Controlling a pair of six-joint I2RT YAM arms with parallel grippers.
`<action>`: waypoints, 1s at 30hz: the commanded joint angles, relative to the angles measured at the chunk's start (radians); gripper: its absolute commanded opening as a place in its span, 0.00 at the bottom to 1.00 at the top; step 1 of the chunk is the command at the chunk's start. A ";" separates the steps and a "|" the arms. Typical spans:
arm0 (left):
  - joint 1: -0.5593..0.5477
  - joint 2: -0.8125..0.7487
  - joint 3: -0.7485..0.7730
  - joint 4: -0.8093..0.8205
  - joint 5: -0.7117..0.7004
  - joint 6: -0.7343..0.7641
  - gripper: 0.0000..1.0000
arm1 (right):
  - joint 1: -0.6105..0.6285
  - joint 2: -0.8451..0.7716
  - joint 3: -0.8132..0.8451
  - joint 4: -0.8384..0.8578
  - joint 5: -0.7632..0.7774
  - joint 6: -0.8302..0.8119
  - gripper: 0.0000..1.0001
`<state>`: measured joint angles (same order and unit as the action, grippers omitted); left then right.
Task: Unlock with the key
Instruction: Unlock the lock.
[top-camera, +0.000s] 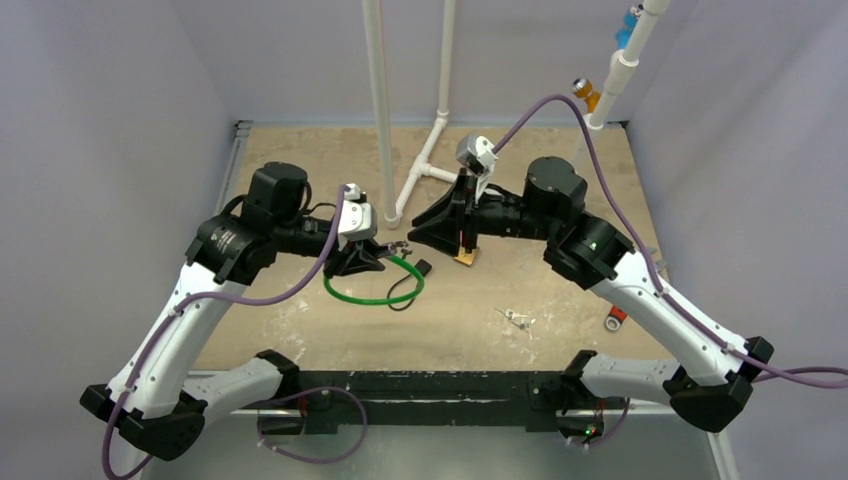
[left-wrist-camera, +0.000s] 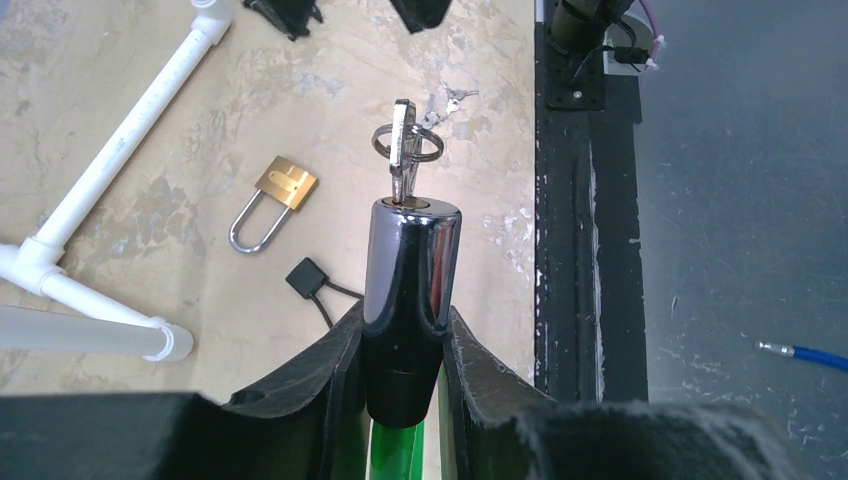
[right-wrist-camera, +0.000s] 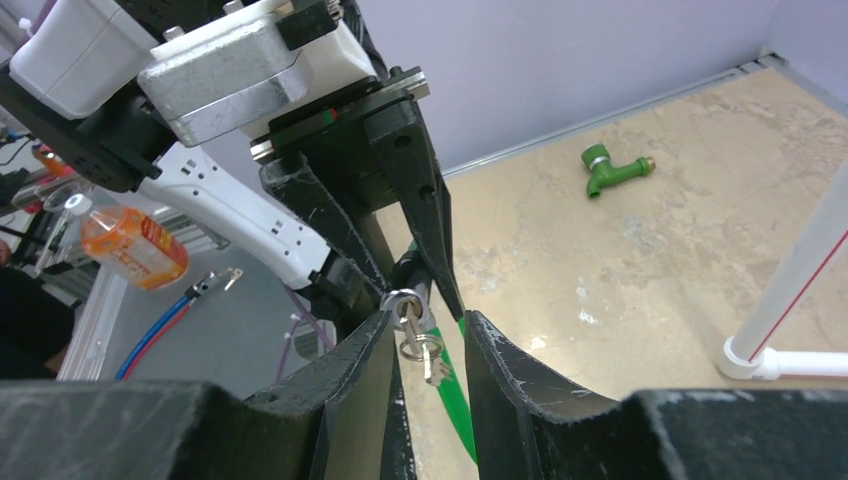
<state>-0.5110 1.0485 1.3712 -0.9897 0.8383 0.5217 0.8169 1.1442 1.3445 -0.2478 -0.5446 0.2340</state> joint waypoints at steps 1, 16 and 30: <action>0.005 -0.022 0.048 0.029 0.010 0.032 0.00 | 0.004 0.002 0.001 0.036 -0.072 -0.001 0.35; 0.005 -0.024 0.061 0.043 -0.002 0.033 0.00 | 0.056 0.060 0.028 -0.006 -0.008 -0.065 0.30; 0.003 -0.024 0.080 0.064 -0.054 0.053 0.00 | 0.057 0.058 0.003 0.018 0.065 -0.043 0.00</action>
<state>-0.5106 1.0470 1.3842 -0.9924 0.7788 0.5407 0.8696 1.2106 1.3437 -0.2600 -0.5320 0.1787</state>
